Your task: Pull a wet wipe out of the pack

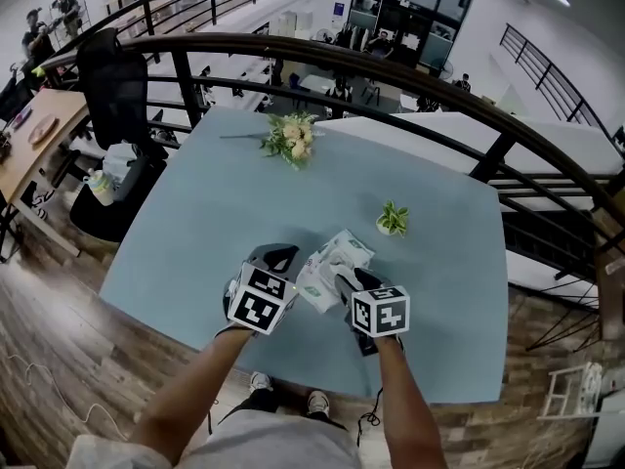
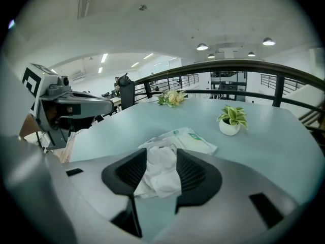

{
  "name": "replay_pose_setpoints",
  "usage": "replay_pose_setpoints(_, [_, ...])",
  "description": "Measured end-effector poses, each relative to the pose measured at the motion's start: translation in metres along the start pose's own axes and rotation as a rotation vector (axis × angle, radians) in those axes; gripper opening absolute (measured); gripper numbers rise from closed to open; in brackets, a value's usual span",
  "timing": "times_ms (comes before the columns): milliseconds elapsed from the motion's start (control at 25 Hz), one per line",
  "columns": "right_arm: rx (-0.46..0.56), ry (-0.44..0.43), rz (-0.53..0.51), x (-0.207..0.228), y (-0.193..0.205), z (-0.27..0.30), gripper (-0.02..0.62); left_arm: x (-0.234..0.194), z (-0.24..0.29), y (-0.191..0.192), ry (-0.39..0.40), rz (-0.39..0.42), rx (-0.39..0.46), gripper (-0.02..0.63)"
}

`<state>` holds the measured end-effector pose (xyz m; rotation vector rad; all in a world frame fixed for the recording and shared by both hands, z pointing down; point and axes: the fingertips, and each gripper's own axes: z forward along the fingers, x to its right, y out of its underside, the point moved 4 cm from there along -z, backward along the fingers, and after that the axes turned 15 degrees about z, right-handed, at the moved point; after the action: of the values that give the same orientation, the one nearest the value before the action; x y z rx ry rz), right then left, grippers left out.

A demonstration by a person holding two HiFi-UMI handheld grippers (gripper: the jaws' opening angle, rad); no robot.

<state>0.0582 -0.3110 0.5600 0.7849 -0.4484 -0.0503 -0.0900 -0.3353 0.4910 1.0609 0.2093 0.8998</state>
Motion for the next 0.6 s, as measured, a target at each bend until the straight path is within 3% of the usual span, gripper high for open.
replay_pose_setpoints(400, [-0.015, 0.026, -0.009, 0.0033, 0.0035, 0.0013, 0.053, 0.0035, 0.0001, 0.0009, 0.000, -0.008, -0.001, -0.007])
replay_pose_setpoints(600, [-0.024, 0.029, -0.008, 0.0043, 0.0058, 0.0023, 0.032, 0.0055, 0.0006, 0.0016, 0.002, -0.011, -0.003, -0.007])
